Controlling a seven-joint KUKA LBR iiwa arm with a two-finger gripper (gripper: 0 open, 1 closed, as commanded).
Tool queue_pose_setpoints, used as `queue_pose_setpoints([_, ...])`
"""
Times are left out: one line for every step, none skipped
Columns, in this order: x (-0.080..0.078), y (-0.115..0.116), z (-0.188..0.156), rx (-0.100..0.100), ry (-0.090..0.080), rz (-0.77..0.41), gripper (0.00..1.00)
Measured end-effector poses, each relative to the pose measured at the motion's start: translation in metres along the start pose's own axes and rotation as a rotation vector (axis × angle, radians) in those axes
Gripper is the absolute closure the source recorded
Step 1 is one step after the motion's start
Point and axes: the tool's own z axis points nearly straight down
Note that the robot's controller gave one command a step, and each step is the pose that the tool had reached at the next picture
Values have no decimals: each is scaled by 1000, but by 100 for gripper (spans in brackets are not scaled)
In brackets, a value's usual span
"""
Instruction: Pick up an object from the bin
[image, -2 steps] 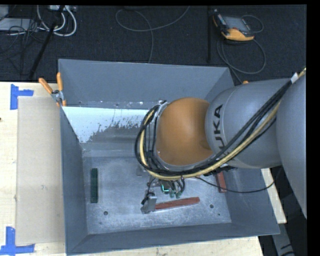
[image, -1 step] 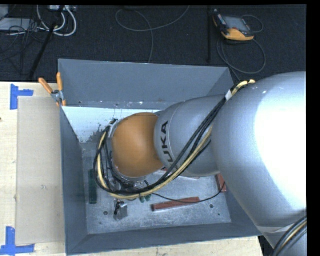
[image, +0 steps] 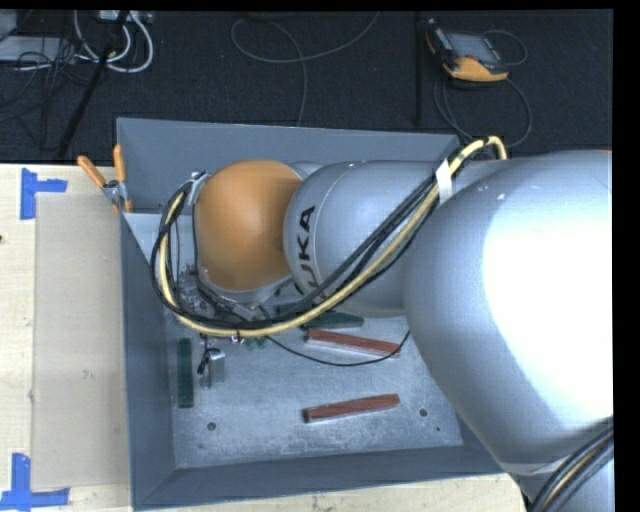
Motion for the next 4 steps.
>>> queue_pose_setpoints([15, 8, 2, -1, 6, -421, 0])
queue_pose_setpoints([15, -1, 33, -1, 8, -869, 0])
queue_pose_setpoints([20, -1, 32, -4, 4, -1418, 0])
queue_pose_setpoints([20, -2, 32, -6, 4, -1412, 100])
